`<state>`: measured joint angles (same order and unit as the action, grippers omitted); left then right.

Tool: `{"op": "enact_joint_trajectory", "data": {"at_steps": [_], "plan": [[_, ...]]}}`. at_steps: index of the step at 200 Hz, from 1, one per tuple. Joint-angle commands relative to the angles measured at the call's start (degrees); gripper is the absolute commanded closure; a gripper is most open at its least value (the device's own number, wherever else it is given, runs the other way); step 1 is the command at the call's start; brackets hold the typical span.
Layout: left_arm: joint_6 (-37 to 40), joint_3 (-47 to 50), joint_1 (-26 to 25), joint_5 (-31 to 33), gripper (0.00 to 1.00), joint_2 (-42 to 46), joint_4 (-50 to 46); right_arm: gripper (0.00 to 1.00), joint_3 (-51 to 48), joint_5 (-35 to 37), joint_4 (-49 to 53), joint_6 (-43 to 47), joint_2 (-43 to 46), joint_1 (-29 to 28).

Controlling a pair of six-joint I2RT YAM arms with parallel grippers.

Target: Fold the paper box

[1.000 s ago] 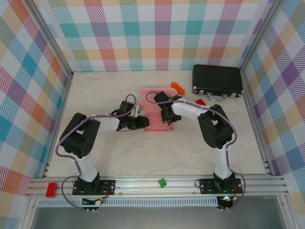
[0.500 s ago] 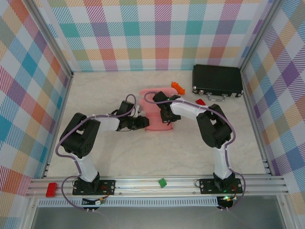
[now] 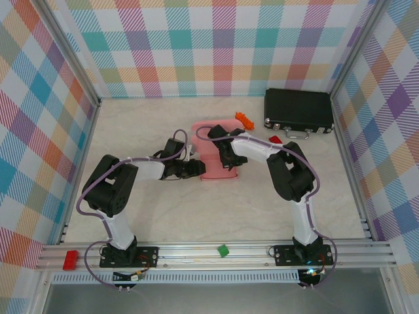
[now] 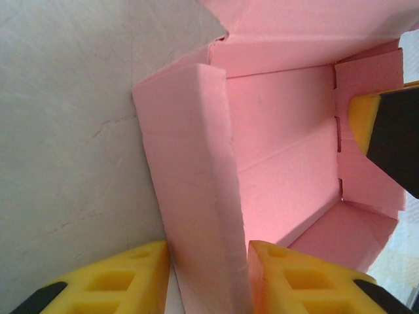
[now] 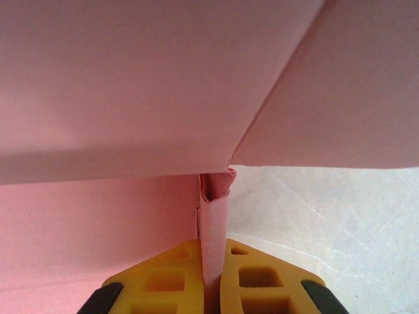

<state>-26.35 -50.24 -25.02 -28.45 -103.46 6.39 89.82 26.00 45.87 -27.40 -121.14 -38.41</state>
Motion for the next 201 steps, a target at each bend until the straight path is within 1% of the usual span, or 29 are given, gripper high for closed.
{"op": "enact_joint_trajectory", "data": {"at_steps": [1,41,88,117,142,173,201], "plan": [[-0.48,-0.19,-0.21,-0.09,0.64,0.19,-1.71,0.89,-2.63,2.73,7.00,1.51,-6.36,1.15],[-0.42,-0.07,-0.21,-0.12,0.65,0.19,-1.73,0.85,-1.56,3.91,8.27,1.71,-7.01,1.13],[-0.42,0.14,-0.20,-0.04,0.65,0.50,-1.78,0.85,-1.49,4.77,8.60,1.32,-6.87,1.10],[-0.44,0.12,-0.21,0.06,0.65,0.71,-2.00,0.79,-2.09,3.52,7.49,0.55,-4.71,1.06],[-0.37,0.14,-0.23,0.11,0.65,0.81,-2.09,0.78,-2.28,2.03,6.38,-0.69,-1.59,1.16],[-0.42,0.00,-0.20,0.18,0.65,0.89,-2.09,0.71,-2.38,-1.07,4.00,-1.50,1.67,1.15],[-0.42,0.01,-0.21,0.05,0.65,1.05,-2.26,0.67,-2.17,-0.74,3.67,-2.24,3.08,1.08]]}}
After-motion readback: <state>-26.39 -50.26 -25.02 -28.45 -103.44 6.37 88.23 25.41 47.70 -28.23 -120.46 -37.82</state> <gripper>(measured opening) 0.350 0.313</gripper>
